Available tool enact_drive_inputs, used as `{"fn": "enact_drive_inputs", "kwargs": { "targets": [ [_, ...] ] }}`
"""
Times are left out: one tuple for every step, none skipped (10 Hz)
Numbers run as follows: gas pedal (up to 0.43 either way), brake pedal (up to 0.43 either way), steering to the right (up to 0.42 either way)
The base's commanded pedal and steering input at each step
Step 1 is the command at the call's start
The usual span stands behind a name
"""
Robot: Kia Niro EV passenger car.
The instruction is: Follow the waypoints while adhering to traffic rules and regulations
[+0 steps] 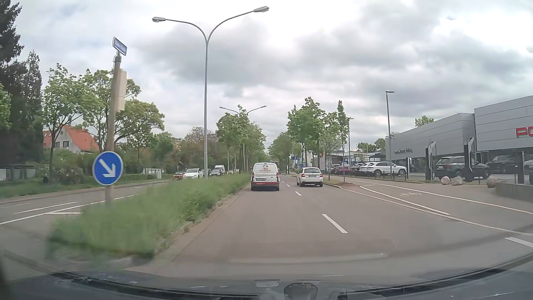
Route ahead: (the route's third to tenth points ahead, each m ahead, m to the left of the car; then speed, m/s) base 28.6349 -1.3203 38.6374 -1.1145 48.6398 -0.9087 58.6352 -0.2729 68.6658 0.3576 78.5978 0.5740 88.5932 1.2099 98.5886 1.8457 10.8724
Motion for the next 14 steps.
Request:
{"fn": "enact_drive_inputs", "kwargs": {
  "targets": [
    [0.130,0.000,-0.004],
    [0.130,0.000,-0.005],
    [0.130,0.000,-0.005],
    [0.130,0.000,-0.005],
    [0.130,0.000,-0.005],
    [0.130,0.000,-0.005],
    [0.118,0.000,-0.004],
    [0.118,0.000,-0.004],
    [0.110,0.000,-0.005],
    [0.098,0.000,-0.005],
    [0.098,0.000,-0.005],
    [0.098,0.000,-0.005],
    [0.098,0.000,-0.005],
    [0.098,0.000,-0.005]
  ]
}}
